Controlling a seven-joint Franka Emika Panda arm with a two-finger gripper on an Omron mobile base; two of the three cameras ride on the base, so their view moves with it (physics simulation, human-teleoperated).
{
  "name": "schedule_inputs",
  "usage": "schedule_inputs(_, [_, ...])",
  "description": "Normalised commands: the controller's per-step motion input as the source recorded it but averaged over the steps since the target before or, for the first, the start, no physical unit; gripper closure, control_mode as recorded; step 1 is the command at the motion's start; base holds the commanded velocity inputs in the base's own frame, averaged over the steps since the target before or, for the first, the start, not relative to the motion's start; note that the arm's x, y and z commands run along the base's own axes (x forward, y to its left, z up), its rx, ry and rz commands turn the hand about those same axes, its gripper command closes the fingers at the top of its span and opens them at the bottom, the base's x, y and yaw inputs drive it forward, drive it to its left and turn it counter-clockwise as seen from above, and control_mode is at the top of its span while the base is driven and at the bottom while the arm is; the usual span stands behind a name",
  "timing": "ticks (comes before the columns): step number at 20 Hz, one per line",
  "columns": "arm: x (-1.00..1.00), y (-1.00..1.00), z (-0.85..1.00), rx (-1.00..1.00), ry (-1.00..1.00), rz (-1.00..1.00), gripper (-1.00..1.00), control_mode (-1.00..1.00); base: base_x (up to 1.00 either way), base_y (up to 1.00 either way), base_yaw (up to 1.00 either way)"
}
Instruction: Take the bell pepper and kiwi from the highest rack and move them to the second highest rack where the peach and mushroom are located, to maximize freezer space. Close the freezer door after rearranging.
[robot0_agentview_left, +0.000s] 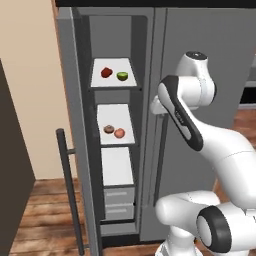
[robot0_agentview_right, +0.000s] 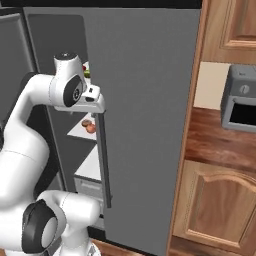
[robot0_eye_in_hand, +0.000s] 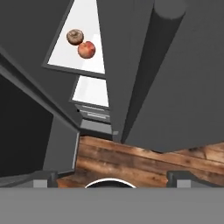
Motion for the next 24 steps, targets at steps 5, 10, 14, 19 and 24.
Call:
schedule_inputs(5, [0.0, 0.0, 0.0, 0.0, 0.0, 0.0, -1.0, 1.0, 0.44, -0.05, 0.35])
schedule_inputs(10, [0.0, 0.0, 0.0, 0.0, 0.0, 0.0, -1.0, 1.0, 0.09, -0.26, 0.27])
schedule_inputs(14, [0.0, 0.0, 0.0, 0.0, 0.0, 0.0, -1.0, 1.0, 0.18, -0.15, 0.08])
schedule_inputs(19, [0.0, 0.0, 0.0, 0.0, 0.0, 0.0, -1.0, 1.0, 0.3, -0.25, 0.01])
schedule_inputs(24, [0.0, 0.0, 0.0, 0.0, 0.0, 0.0, -1.0, 1.0, 0.5, -0.27, 0.03])
